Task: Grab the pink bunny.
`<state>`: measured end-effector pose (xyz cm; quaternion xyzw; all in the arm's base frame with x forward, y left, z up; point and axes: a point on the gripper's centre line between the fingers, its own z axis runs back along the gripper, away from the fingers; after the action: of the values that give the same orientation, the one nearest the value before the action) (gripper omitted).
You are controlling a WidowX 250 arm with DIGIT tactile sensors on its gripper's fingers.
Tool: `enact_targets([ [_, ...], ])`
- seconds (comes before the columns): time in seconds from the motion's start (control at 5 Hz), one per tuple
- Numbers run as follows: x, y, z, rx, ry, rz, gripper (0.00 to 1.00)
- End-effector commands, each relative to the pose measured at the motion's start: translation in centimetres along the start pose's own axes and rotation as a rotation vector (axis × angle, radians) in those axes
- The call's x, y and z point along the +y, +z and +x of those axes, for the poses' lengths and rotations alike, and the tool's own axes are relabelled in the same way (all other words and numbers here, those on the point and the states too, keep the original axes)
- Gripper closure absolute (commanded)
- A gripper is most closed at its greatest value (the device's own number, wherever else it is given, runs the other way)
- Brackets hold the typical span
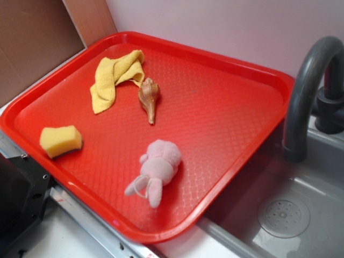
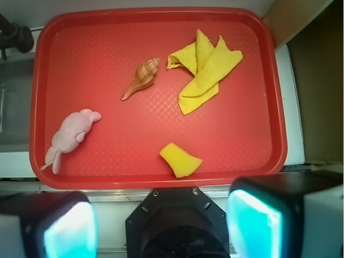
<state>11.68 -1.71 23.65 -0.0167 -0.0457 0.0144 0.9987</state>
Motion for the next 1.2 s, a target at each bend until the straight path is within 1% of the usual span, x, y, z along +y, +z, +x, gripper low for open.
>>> enact_targets([
  [0.0, 0.0, 0.0, 0.0, 0.000, 0.000, 0.000, 0.00],
  [0.2, -1.5, -0.9, 0.0, -0.034, 0.145, -0.059, 0.00],
  [0.4, -4.6, -2.0, 0.1, -0.088, 0.383, 0.047, 0.00],
  [0.6, -7.3, -3.0, 0.8, -0.078, 0.490, 0.026, 0.00],
  [0.8, -9.6, -4.6, 2.1, -0.082, 0.540, 0.011, 0.00],
  [1.0, -10.6, -6.8, 3.1, -0.096, 0.566, -0.009, 0.00],
])
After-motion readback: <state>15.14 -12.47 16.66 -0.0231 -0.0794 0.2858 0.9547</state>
